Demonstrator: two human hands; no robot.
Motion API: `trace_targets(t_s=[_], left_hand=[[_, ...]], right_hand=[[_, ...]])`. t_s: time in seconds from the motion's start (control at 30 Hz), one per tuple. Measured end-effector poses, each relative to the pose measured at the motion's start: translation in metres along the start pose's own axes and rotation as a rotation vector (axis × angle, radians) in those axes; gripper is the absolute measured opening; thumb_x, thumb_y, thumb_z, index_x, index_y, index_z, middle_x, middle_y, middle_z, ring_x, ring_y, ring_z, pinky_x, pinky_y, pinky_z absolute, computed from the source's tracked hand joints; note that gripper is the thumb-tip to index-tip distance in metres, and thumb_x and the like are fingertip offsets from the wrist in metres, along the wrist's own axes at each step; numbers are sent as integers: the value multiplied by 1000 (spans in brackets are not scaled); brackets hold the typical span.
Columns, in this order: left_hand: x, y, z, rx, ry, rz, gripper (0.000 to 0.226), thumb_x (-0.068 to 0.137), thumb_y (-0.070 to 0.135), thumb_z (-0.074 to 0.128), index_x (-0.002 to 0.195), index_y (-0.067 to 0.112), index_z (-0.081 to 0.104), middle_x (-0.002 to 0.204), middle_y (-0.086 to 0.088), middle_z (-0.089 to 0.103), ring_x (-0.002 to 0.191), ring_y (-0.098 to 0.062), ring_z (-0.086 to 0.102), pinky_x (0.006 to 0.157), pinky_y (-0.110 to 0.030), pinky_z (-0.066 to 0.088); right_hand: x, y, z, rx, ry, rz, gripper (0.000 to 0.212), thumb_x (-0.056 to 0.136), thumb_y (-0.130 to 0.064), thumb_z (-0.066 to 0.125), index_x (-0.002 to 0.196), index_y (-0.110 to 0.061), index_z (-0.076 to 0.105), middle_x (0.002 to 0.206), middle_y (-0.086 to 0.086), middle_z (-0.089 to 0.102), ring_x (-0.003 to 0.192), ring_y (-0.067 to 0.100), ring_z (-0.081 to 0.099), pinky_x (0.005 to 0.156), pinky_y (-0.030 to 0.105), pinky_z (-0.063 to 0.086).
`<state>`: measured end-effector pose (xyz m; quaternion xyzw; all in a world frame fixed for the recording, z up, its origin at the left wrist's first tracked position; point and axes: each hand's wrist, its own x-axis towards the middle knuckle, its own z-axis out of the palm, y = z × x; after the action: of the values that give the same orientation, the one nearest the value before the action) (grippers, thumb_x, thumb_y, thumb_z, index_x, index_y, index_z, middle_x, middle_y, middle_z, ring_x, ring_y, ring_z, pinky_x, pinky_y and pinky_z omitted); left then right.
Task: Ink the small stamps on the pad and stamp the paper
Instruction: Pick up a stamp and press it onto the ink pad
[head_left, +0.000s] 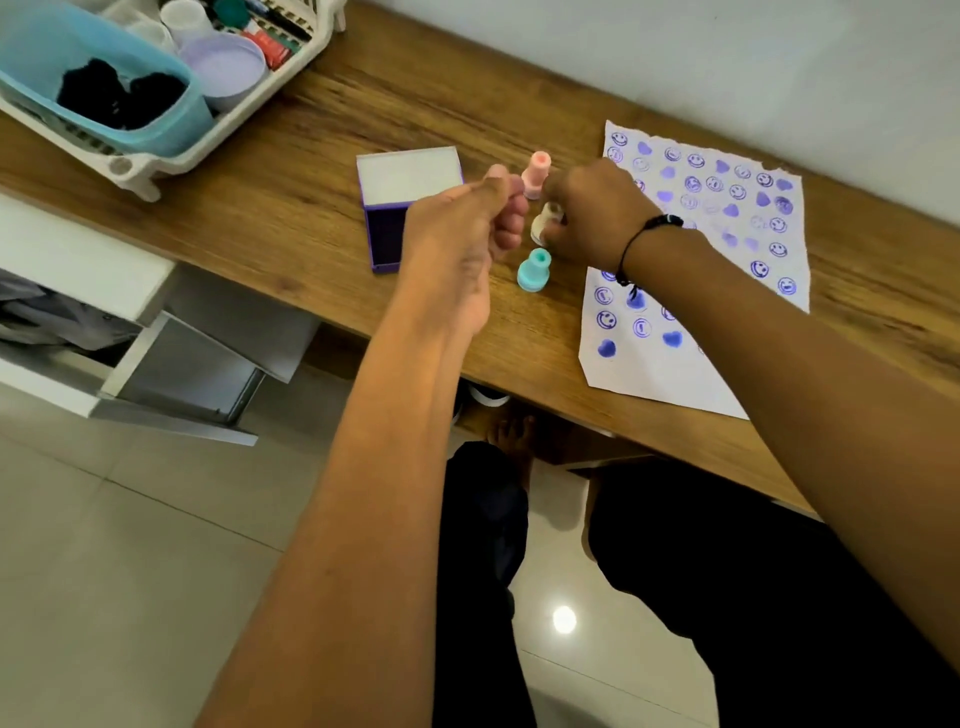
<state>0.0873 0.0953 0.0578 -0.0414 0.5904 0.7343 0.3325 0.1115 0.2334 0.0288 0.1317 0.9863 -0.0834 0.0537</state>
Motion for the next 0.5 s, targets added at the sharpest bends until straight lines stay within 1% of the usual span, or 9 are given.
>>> trace_targets(t_s=[0.07, 0.13, 0.2, 0.23, 0.3, 0.37, 0.4, 0.43, 0.5], left_hand=[[2, -1, 2, -16, 1, -6, 17, 88, 11, 54, 75, 5, 63, 71, -6, 58, 63, -10, 50, 59, -17, 44], [2, -2, 3, -38, 6, -23, 16, 88, 10, 55, 75, 4, 63, 70, -6, 58, 63, -10, 50, 59, -18, 44], [3, -1, 5, -58, 34, -49, 15, 88, 10, 55, 78, 3, 63, 71, -6, 59, 65, -11, 51, 60, -19, 45], [3, -2, 6, -64, 53, -63, 14, 88, 10, 55, 79, 2, 63, 71, -7, 59, 65, -11, 52, 60, -19, 45], [3, -2, 10, -91, 67, -75, 14, 87, 8, 56, 77, 1, 62, 68, -7, 59, 64, -11, 51, 58, -18, 45], [5, -3, 11, -110, 73, -69, 16, 88, 6, 54, 74, 0, 61, 63, -6, 58, 60, -11, 50, 55, -18, 44], [7, -3, 10, -103, 76, -66, 17, 88, 7, 54, 74, 1, 62, 63, -6, 58, 59, -11, 51, 55, -17, 44], [9, -3, 9, -92, 78, -65, 17, 89, 7, 54, 75, 1, 62, 65, -7, 59, 60, -11, 51, 55, -17, 45], [12, -3, 7, -80, 86, -75, 15, 88, 8, 55, 76, 3, 62, 67, -6, 59, 63, -10, 53, 58, -18, 46]], right_hand=[[0, 3, -13, -31, -29, -2, 17, 84, -16, 56, 90, -1, 58, 92, 22, 66, 83, 37, 56, 67, 29, 36], [6, 6, -29, -17, 47, 52, 33, 83, -27, 59, 93, 4, 65, 94, 24, 68, 88, 38, 61, 75, 35, 47], [17, 7, -36, 18, 141, 120, 40, 86, -36, 57, 97, 0, 68, 100, 24, 68, 93, 37, 63, 84, 38, 48], [24, 6, -36, 14, 143, 140, 42, 87, -38, 55, 100, -1, 67, 103, 24, 68, 96, 36, 62, 85, 38, 48], [37, 2, -29, -26, 49, 147, 42, 87, -39, 53, 101, -1, 64, 101, 23, 66, 96, 36, 61, 79, 39, 49], [47, -2, -19, -74, -40, 152, 35, 86, -36, 54, 87, -2, 61, 79, 17, 60, 84, 35, 57, 61, 32, 42], [49, -4, -15, -83, -52, 168, 29, 86, -32, 56, 76, -5, 57, 68, 12, 51, 77, 31, 52, 55, 28, 37], [51, -4, -12, -86, -47, 185, 25, 85, -28, 57, 72, -7, 55, 63, 9, 44, 75, 28, 47, 54, 27, 33], [51, -5, -11, -59, -7, 200, 20, 85, -23, 58, 84, -3, 62, 68, 11, 47, 76, 25, 46, 55, 27, 34]])
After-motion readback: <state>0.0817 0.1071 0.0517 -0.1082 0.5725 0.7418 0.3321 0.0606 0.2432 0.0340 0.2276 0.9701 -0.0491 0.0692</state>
